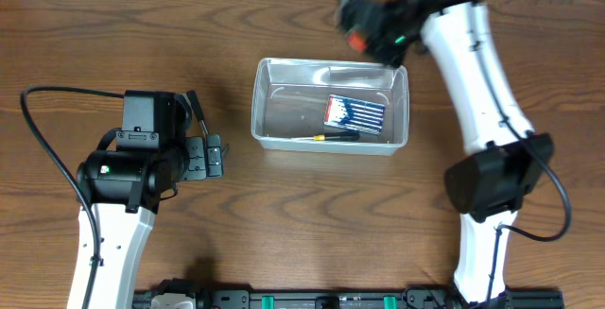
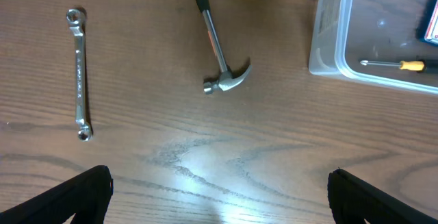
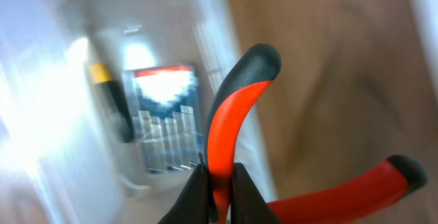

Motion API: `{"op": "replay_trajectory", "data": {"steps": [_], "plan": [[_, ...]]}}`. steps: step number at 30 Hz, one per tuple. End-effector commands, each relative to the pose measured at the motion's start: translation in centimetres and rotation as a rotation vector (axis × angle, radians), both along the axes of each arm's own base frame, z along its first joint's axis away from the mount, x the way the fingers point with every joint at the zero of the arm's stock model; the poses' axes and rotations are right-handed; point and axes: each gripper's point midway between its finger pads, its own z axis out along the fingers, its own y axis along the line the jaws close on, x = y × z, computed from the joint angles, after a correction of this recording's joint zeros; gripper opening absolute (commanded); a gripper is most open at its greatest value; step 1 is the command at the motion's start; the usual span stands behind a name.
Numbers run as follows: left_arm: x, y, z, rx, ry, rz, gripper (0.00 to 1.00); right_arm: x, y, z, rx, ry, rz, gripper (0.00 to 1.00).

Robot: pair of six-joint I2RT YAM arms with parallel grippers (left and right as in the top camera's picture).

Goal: Pack container
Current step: 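Carry the red pliers into the container, release, and withdraw right arm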

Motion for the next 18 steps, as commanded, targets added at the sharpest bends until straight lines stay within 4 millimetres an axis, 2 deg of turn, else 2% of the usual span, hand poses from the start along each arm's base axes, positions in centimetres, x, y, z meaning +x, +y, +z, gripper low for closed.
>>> {"op": "replay_trajectory", "data": {"steps": [1, 5, 11, 14, 18], "plan": [[0.3, 0.1, 0.7, 0.014, -0.019, -0.007, 0.98, -2.1, 0.7, -4.0, -0.063, 0.085, 0.112, 0.01], [0.3, 0.1, 0.7, 0.014, -0.019, -0.007, 0.98, -4.8, 1.5, -7.3, -0.099, 0.180, 0.156, 0.01], [0.3, 0.1, 0.7, 0.014, -0.019, -0.007, 0.98, -6.5, 0.9, -9.9, -0.124, 0.252, 0.162, 0.02], [0.3, 0.1, 0.7, 0.014, -0.019, -0.007, 0.98, -6.9, 0.3, -10.8, -0.131, 0.275, 0.152, 0.15], [0.3, 0.2, 0.7, 0.014, -0.018, -0.007, 0.98, -7.0, -0.5, -11.5, -0.133, 0.292, 0.134, 0.27]]}}
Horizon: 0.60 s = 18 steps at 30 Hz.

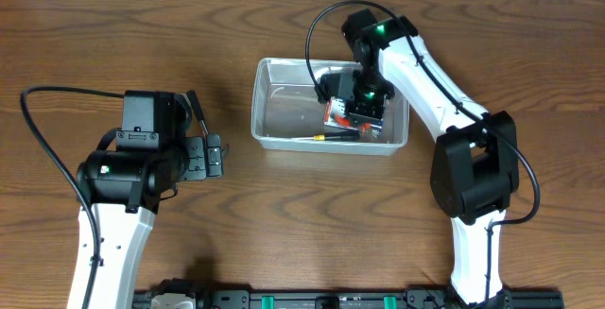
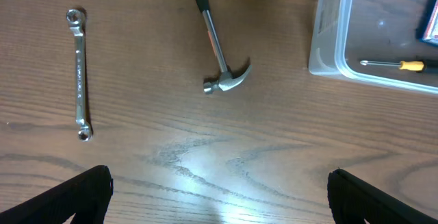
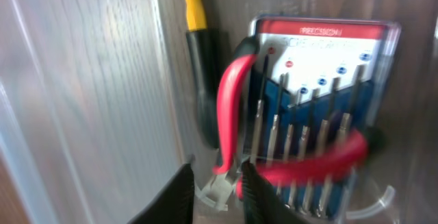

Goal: Pack container
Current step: 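Carry the red pliers into the container, release, and withdraw right arm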

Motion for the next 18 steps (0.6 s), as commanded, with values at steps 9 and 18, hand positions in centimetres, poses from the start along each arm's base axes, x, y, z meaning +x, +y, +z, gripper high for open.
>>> {"op": "replay_trajectory", "data": {"steps": [9, 18], "plan": [[0.2, 0.2, 0.7, 0.015, -0.012, -0.007, 0.98, 0.7, -1.3, -0.1, 0.007, -0.008, -0.027, 0.33], [0.3, 0.1, 1.1, 0.003, -0.023, 0.008, 0.98, 5.7, -0.4, 12.6, 0.131, -0.326, -0.161, 0.40]]}}
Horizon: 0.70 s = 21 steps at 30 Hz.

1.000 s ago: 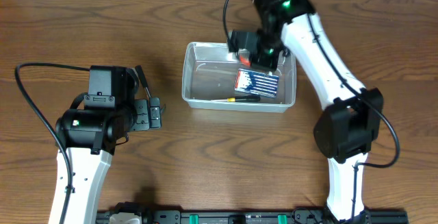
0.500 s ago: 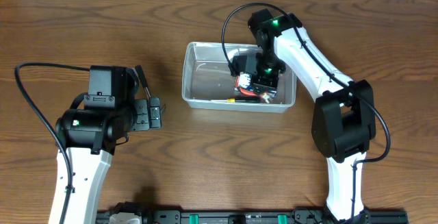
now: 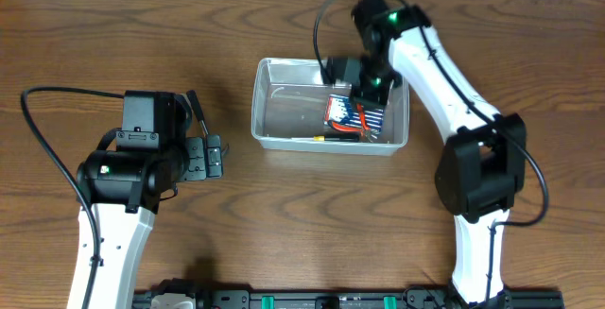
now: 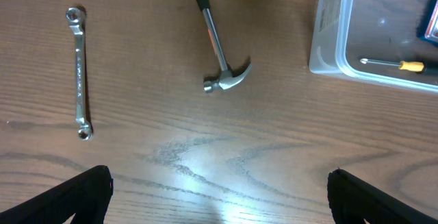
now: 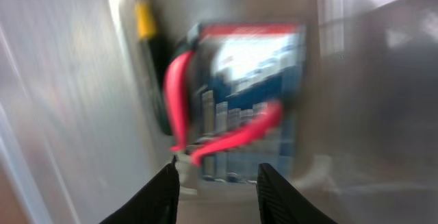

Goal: Pack container
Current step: 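Carry the red pliers into the container, release, and withdraw right arm, then lower the left gripper onto the hammer handle and grasp it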

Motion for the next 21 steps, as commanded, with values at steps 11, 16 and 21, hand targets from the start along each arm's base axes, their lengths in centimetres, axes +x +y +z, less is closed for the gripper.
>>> {"op": "replay_trajectory", "data": {"steps": [11, 16, 21], "plan": [[5.4, 2.3, 4.7, -0.104, 0.074, 0.398, 0.98, 7.2, -15.8, 24.0, 0.320, -0.527, -0.922, 0.99], [8.2, 3.4, -1.4, -0.085, 0.245, 0.454, 0.98, 6.4, -21.0, 20.4, 0.353, -0.345, -1.084, 0.99], [8.9, 3.1, -8.0, -0.072, 0.446, 0.462, 0.99, 5.5, -23.5, 16.5, 0.295, -0.201, -1.165, 0.99]]}}
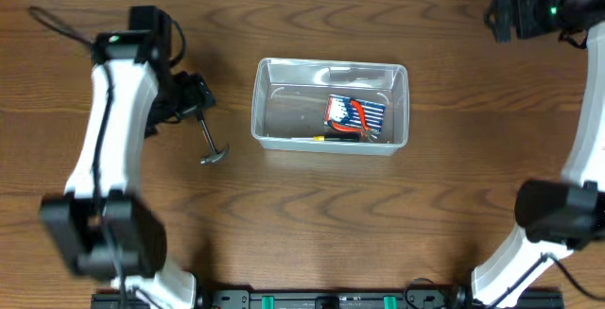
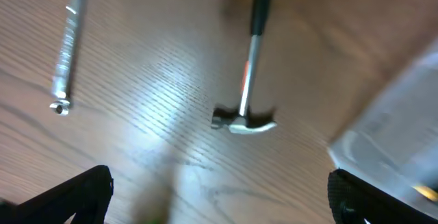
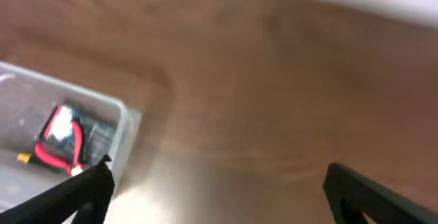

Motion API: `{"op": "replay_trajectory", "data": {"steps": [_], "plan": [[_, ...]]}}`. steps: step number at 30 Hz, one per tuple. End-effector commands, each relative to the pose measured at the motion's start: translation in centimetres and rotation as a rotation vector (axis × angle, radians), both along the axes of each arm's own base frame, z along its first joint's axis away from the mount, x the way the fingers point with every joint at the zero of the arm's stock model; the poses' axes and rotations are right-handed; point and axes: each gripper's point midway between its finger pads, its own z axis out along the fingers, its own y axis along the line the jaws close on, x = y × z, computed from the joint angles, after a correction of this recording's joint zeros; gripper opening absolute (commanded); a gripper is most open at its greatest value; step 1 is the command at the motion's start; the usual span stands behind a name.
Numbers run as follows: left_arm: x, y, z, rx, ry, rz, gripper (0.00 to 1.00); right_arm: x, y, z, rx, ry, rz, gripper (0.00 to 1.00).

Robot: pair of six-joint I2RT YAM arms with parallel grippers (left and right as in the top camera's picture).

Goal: Pack container
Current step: 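Lower the left gripper onto the hammer handle and grasp it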

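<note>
The clear container (image 1: 265,137) sits mid-table. Inside, red-handled pliers (image 1: 355,113) lie on a blue screwdriver set (image 1: 371,115), with a yellow-tipped screwdriver (image 1: 328,138) beside them. A hammer (image 1: 209,141) lies left of the container, also seen as hammer (image 2: 246,87) in the left wrist view, with a wrench (image 2: 68,53) further off. My left gripper (image 1: 194,94) hangs open over the hammer's handle end, the left gripper (image 2: 215,203) holding nothing. My right gripper (image 1: 493,14) is open and empty at the far right; the right gripper (image 3: 219,196) sees the pliers (image 3: 61,142) in the container.
A corner of the container (image 2: 397,128) shows at the right of the left wrist view. The table's far edge meets a white wall. The left arm (image 1: 113,129) stretches along the table's left side.
My right gripper has left the container and now sits open at the far right corner. My left arm has swung from the near left to the far left, over the hammer's handle.
My right gripper first held the red pliers over the container's far rim. Then it was down inside, with the pliers on the screwdriver set. Then its fingers were apart above the pliers. Now the pliers lie in the container and both arms have moved.
</note>
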Motion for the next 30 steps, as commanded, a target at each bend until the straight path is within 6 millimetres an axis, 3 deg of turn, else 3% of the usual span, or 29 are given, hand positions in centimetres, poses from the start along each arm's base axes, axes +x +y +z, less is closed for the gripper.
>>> {"op": "replay_trajectory", "data": {"steps": [1, 7, 11, 19, 30], "plan": [[-0.1, -0.1, -3.5, -0.021, 0.111, 0.028, 0.98, 0.0, 0.1, -2.2, 0.086, 0.077, -0.034, 0.99], [0.3, -2.3, -8.7, -0.130, 0.222, -0.056, 0.98, 0.4, -0.1, -4.7, 0.099, 0.143, -0.039, 0.99], [0.1, -3.1, -10.8, -0.137, 0.272, -0.133, 0.99, 0.4, -0.1, -5.4, 0.102, 0.162, -0.039, 0.99], [0.8, -4.6, -12.9, -0.134, 0.249, -0.240, 0.99, 0.4, -0.2, -5.6, 0.090, 0.166, -0.022, 0.99], [0.6, -4.6, -13.7, -0.132, 0.245, -0.238, 0.99, -0.4, -0.6, -6.0, 0.066, 0.202, -0.028, 0.99]]}}
